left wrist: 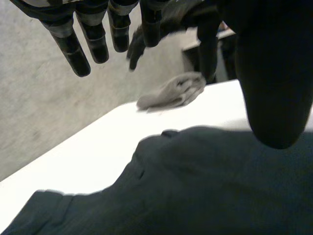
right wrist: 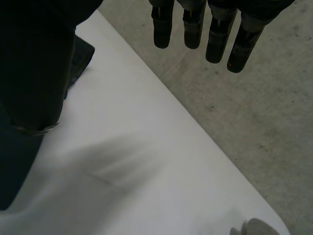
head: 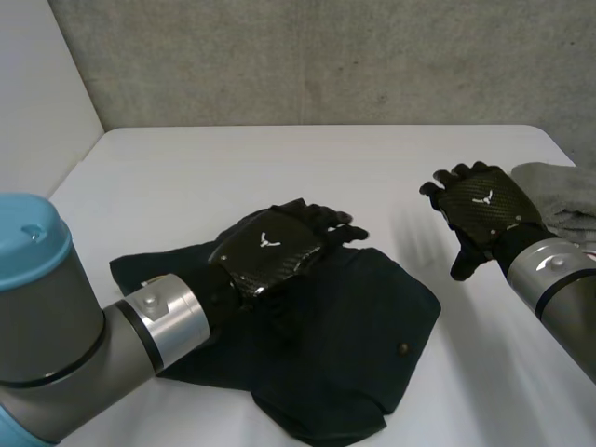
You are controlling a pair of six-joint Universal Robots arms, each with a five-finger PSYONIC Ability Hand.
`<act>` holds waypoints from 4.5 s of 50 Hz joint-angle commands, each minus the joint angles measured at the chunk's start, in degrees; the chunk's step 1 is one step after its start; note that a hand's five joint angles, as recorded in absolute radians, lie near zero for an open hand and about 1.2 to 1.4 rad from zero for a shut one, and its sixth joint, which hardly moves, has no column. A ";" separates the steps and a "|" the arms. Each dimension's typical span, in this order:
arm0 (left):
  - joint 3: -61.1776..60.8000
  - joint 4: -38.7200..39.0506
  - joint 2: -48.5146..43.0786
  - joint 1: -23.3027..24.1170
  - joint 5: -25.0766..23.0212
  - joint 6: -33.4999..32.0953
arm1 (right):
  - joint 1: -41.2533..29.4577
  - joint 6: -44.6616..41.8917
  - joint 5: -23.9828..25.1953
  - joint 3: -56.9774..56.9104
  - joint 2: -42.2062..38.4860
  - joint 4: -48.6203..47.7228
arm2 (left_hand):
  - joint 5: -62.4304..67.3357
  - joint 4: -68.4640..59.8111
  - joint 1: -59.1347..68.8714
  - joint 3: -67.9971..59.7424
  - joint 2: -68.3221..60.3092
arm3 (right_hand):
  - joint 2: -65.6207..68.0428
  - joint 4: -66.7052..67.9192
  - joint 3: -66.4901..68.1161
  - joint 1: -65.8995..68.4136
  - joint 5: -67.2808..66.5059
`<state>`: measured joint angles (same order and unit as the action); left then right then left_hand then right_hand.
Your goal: Fold the laundry.
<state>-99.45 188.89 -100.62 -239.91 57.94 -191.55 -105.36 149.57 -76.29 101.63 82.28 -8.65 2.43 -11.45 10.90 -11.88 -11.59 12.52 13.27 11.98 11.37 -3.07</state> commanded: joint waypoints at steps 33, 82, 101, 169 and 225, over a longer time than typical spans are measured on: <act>-2.52 -8.55 -2.63 -22.71 28.20 -0.66 | -5.64 -22.41 10.46 -18.39 -16.98 21.92 | -1.54 0.56 -0.02 1.00 0.70 | -2.52 -3.27 -1.98 -1.37 3.07; 2.24 -13.90 16.85 3.13 24.15 -21.40 | -13.55 3.09 17.75 -85.72 -53.89 35.81 | 67.57 -68.55 69.10 -68.12 -68.41 | -2.52 -3.27 -1.98 -1.37 3.07; -0.31 -16.80 23.46 5.42 24.51 -22.37 | -16.72 3.27 20.57 -89.15 -63.65 32.73 | 67.57 -68.55 69.10 -68.12 -68.41 | 32.26 31.52 32.80 33.41 -31.72; -3.03 -5.73 -4.58 -5.65 25.03 -17.10 | -10.56 -7.45 -6.15 -14.89 -20.32 15.95 | 15.99 -16.97 17.52 -16.53 -16.83 | 67.48 66.73 68.02 68.63 -66.93; -9.80 -34.82 10.00 -9.61 26.79 -20.09 | -6.35 -20.02 -3.08 -8.47 -7.58 39.23 | 67.57 -68.55 69.10 -68.12 -68.41 | 67.48 66.73 68.02 68.63 -66.93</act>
<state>-109.25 160.21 -96.86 -250.29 84.98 -208.65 -111.79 137.04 -79.98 93.40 72.04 19.75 56.19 -68.54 64.71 -68.04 -68.26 67.06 68.01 67.62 55.67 -56.46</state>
